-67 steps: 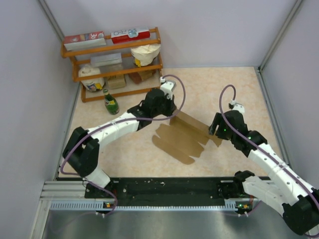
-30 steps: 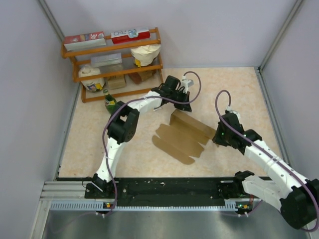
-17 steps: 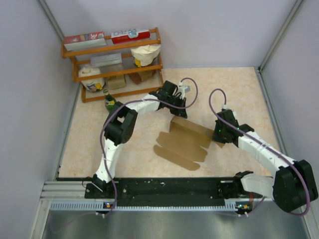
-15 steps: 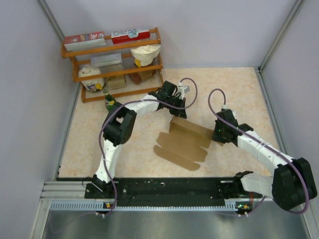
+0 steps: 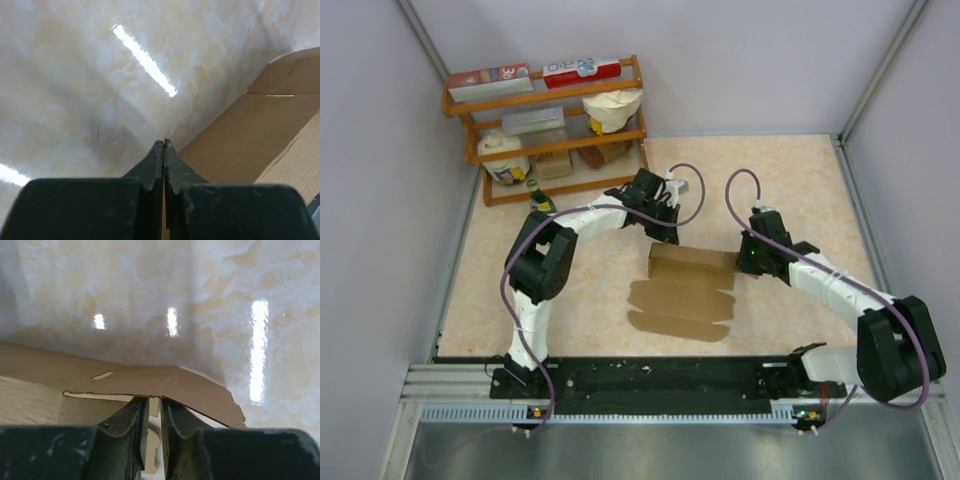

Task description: Fold the paper box

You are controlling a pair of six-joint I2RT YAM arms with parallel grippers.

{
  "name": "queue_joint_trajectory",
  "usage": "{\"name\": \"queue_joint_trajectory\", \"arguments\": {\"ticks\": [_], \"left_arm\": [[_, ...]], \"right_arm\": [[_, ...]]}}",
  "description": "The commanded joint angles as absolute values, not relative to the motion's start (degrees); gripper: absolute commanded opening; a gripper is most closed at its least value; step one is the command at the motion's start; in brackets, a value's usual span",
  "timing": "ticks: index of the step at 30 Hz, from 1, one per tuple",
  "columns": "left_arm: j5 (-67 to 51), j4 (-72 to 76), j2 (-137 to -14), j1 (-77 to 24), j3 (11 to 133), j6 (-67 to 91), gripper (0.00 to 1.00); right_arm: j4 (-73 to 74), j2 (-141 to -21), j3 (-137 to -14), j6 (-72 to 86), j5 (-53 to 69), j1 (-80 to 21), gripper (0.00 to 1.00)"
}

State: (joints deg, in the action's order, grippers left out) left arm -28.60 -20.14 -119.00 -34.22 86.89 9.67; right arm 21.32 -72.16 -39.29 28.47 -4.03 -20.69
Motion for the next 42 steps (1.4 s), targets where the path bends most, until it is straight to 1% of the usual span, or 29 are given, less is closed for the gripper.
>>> {"name": "queue_joint_trajectory", "arguments": {"ticks": [1,9,15,21,24,26,36,42], "left_arm": [[-25.05,-21.09,-112.77,-33.14,84.38,8.17,0.0],[-16.62,-22.76,-106.97,-31.64,81.04,7.82,0.0],[-10.55,-22.33,-101.26,-30.67,78.23,7.91,0.0],[-11.68,-17.85,-94.41,-30.67,75.24,7.82,0.0],[-17.12,-13.9,-90.8,-30.94,72.78,7.29,0.0],[-19.24,-11.79,-88.69,-31.55,70.94,7.73,0.0],[-20.21,-5.02,-85.7,-36.21,60.65,10.02,0.0],[-19.69,-4.04,-86.13,-36.56,59.77,10.55,0.0]], "right_arm": [[13.98,-74.35,-43.15,25.67,-0.27,-19.95,0.14],[10.37,-81.81,-48.42,23.64,5.53,-19.95,0.13],[9.66,-83.59,-50.36,22.06,7.38,-19.95,0.12],[13.0,-77.97,-47.38,21.88,3.08,-19.95,0.18],[14.76,-74.98,-44.92,22.32,2.02,-19.95,0.22],[14.85,-73.48,-42.81,22.41,2.37,-19.95,0.24],[12.31,-72.25,-37.18,22.94,0.62,-19.95,0.23],[9.23,-74.17,-35.95,22.76,0.26,-19.86,0.18]]}}
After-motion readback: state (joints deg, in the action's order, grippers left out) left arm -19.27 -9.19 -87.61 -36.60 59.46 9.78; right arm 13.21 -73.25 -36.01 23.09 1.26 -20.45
